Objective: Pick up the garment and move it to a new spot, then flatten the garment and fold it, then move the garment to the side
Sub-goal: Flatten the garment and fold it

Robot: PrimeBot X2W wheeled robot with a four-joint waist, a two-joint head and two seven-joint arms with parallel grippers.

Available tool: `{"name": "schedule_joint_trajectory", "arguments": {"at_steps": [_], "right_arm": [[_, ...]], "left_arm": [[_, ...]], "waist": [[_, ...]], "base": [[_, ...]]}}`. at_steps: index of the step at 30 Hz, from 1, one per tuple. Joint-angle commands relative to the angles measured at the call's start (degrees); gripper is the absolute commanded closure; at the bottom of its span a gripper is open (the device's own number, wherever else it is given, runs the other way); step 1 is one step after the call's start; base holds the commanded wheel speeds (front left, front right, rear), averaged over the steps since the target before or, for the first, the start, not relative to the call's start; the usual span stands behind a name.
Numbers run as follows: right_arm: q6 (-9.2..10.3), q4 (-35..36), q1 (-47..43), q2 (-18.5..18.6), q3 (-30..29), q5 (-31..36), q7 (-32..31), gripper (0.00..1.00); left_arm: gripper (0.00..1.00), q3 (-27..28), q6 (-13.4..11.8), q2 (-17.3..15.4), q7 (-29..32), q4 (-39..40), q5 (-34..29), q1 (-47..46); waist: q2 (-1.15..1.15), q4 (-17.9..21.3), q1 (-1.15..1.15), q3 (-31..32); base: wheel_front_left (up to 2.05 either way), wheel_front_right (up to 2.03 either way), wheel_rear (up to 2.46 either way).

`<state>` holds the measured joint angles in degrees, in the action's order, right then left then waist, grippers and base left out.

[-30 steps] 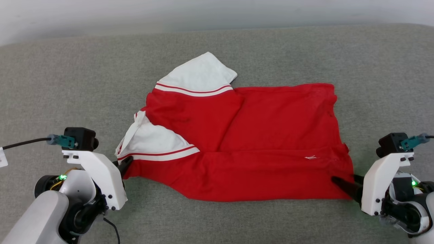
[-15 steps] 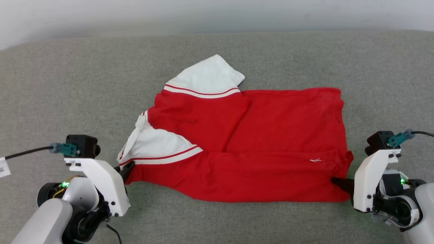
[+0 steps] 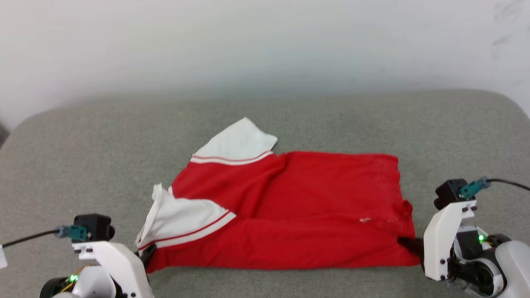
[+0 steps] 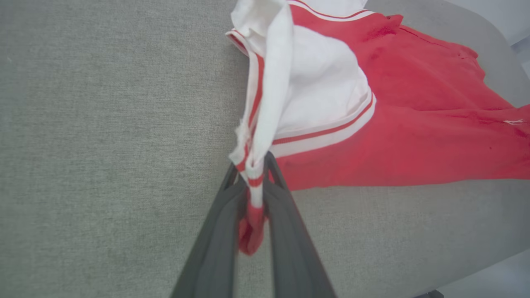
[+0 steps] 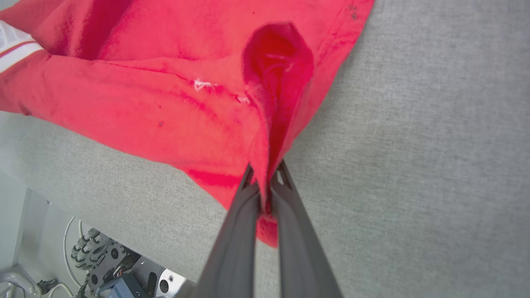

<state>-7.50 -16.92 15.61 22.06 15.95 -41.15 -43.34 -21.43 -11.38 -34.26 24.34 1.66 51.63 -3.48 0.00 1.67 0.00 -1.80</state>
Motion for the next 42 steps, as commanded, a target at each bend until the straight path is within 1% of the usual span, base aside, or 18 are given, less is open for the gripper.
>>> {"name": "schedule_joint_trajectory", "arguments": {"at_steps": [1, 8, 10, 11, 12, 13, 14, 15, 16, 19, 21, 24, 26, 29, 33, 36, 38, 42], "right_arm": [[0.02, 0.15, -1.04, 0.04, 0.13, -0.53, 0.09, 1.00], [0.02, 0.63, -5.26, 0.48, -1.69, -1.07, -0.82, 1.00], [0.02, 0.12, -6.51, 0.08, -2.08, -0.89, -0.97, 1.00], [0.01, -0.12, -7.14, -0.34, -2.17, -0.87, -0.50, 0.87], [0.01, -0.34, -7.67, -0.85, -2.22, -1.10, 0.17, 0.60], [0.02, -0.76, -8.08, -1.01, -2.31, -0.78, 1.04, 0.00], [0.02, -1.03, -8.51, -1.13, -2.05, -0.50, 1.95, 0.00], [0.02, -1.03, -8.51, -1.13, -2.05, -0.50, 1.95, 0.00], [0.01, -0.86, -9.05, -1.58, -2.24, 0.19, 5.48, 0.00], [0.01, 0.32, -10.12, -1.39, -1.68, 2.00, 11.89, 0.00], [0.02, 1.80, -10.31, -0.98, -2.06, 4.14, 18.01, 0.00], [0.02, 3.85, -10.90, -1.50, -3.02, 7.12, 26.28, 0.00], [0.01, 5.14, -11.09, -1.98, -3.88, 9.26, 30.73, 0.00], [0.01, 7.34, -10.32, -2.77, -5.09, 12.37, 35.36, 0.00], [0.02, 10.07, -9.16, -3.60, -5.99, 14.71, 38.45, 0.00], [0.02, 12.92, -7.88, -4.71, -6.77, 16.32, 40.13, 0.00], [0.02, 14.62, -6.94, -5.29, -7.20, 17.13, 40.67, 0.00], [0.02, 17.02, -4.61, -6.79, -7.60, 17.72, 41.89, 0.00]], "left_arm": [[1.00, 0.51, -0.58, -0.62, -0.03, 0.92, 0.27, 1.47], [1.00, 1.26, -3.34, -1.62, 2.09, 3.76, 3.13, 8.38], [1.00, 1.36, -3.13, -0.80, 2.26, 3.28, 4.33, 9.52], [1.00, 1.46, -2.94, -0.49, 1.78, 2.70, 4.49, 9.66], [0.89, 1.20, -2.89, 0.08, 2.07, 1.88, 5.26, 9.94], [0.36, 0.81, -2.49, 0.77, 2.66, 1.18, 6.06, 10.15], [0.00, 0.79, -2.20, 1.02, 2.50, 0.50, 6.12, 9.80], [0.00, 0.79, -2.20, 1.02, 2.50, 0.50, 6.12, 9.80], [0.00, 0.97, -1.76, 1.64, 1.70, -0.96, 6.31, 8.87], [0.00, 1.50, -1.40, 1.91, -0.11, -2.45, 5.60, 8.34], [0.00, 2.31, -1.40, 1.60, -2.62, -2.59, 4.21, 7.65], [0.00, 3.67, -1.96, 1.59, -7.08, -2.84, 1.85, 6.32], [0.00, 4.52, -2.37, 1.89, -10.11, -2.71, 0.23, 4.99], [0.00, 5.51, -2.80, 2.09, -14.09, -2.80, -2.18, 2.30], [0.00, 5.94, -2.69, 2.39, -17.10, -3.50, -4.29, -1.34], [0.00, 6.16, -2.97, 2.62, -18.45, -4.75, -5.87, -5.73], [0.00, 6.36, -2.97, 2.60, -18.74, -5.61, -6.64, -9.30], [0.00, 6.34, -1.50, 1.58, -17.32, -8.38, -6.99, -16.58]], "waist": [[0.00, 0.45, 0.00, 2.38], [0.00, 0.61, 0.00, 3.89], [0.00, 0.79, 0.00, 3.82], [0.00, 0.84, 0.00, 3.71], [0.00, 0.91, 0.00, 3.59], [0.00, 0.96, 0.00, 3.43], [0.00, 0.99, 0.00, 3.31], [0.00, 0.99, 0.00, 3.31], [0.00, 1.19, 0.00, 3.13], [0.00, 1.93, 0.00, 3.22], [0.00, 2.63, 0.00, 3.40], [0.00, 3.90, 0.00, 3.57], [0.00, 4.84, 0.00, 3.56], [0.00, 6.41, 0.00, 3.11], [0.00, 8.19, 0.00, 2.15], [0.00, 9.92, 0.00, -0.47], [0.00, 11.24, 0.00, -2.90], [0.00, 13.89, 0.00, -7.86]], "base": [[0.00, 0.00, 0.00], [0.00, 0.00, 0.00], [0.00, 0.00, 0.00], [0.00, 0.00, 0.00], [0.00, 0.00, 0.00], [0.00, 0.00, 0.00], [0.00, 0.00, 0.00], [0.00, 0.00, 0.00], [0.00, 0.00, 0.00], [0.00, 0.00, 0.00], [0.00, 0.00, 0.00], [0.00, 0.00, 0.00], [0.00, 0.00, 0.00], [0.00, 0.00, 0.00], [0.00, 0.00, 0.00], [0.00, 0.00, 0.00], [0.00, 0.00, 0.00], [0.00, 0.00, 0.00]]}}
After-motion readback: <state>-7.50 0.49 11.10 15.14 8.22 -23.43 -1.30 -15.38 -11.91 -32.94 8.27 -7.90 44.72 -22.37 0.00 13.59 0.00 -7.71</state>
